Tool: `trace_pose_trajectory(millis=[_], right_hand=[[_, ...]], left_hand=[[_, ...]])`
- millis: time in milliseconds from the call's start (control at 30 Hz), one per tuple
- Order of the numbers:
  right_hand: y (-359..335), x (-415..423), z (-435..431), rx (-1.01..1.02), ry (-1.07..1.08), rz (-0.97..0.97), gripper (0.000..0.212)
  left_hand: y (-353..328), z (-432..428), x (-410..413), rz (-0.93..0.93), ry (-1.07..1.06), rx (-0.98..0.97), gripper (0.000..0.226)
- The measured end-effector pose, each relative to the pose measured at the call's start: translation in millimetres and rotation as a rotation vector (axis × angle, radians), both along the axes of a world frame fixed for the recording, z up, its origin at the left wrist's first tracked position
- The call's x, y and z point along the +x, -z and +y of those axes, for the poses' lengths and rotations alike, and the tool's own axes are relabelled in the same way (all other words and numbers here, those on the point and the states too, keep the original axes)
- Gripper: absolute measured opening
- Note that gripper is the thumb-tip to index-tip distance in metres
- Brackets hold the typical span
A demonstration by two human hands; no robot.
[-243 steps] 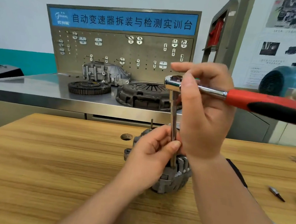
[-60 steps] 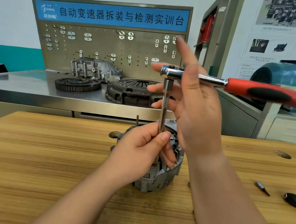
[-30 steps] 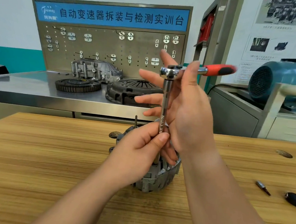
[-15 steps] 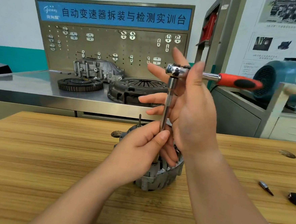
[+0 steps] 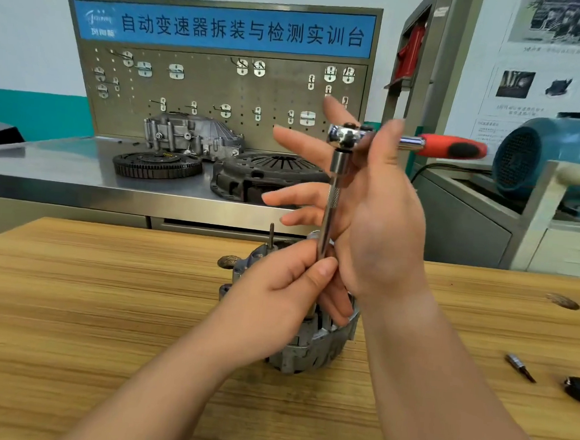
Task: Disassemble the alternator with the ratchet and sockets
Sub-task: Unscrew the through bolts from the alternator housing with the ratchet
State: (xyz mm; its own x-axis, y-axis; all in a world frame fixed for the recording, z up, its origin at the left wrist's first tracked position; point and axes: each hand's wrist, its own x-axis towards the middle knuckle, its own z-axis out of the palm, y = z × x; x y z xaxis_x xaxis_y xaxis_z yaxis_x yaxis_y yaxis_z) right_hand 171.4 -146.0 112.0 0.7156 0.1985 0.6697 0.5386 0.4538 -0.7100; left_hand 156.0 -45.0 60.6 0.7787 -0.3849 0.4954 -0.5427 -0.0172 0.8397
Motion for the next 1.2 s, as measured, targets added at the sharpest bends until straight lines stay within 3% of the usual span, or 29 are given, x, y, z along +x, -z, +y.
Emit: trace_pose_trajectory(millis=[133,233,333,500,700,767,1033,1200], right_hand=[[-1,-2,1,-0.022,0.169,-0.201,0.031],[-5,-2,-4,-0.027,0.225,-0.346,0.035],[-4,-1,-5,0.002,0.13,-0.218,0.031],[-1,5,-6,0.016,0.014,0.042,0.056],[-3,-2,-4,0.017,0.161,-0.188,0.025],[-4,-3,-3,0.032,0.198,-0.271,0.026],[-1,-2,-1,0.054,0.036,0.015,0.055],[-1,-7,3,0.035,0.241,-0.203,0.026]], left_hand=[[4,-3,4,-0.012,-0.059,-0.02,0.024],[5,-6,5,-0.006,-0.075,0.004,0.026],[3,-4,5,0.007,-0.083,0.035,0.025],[0,0,0,0.008,-0.039,0.042,0.03],[2,-1,5,0.014,-0.076,0.049,0.025],[4,-2,5,0.012,-0.085,0.06,0.026],[2,1,1,0.003,-0.036,0.067,0.03],[3,-2,1,-0.011,-0.096,0.056,0.026]])
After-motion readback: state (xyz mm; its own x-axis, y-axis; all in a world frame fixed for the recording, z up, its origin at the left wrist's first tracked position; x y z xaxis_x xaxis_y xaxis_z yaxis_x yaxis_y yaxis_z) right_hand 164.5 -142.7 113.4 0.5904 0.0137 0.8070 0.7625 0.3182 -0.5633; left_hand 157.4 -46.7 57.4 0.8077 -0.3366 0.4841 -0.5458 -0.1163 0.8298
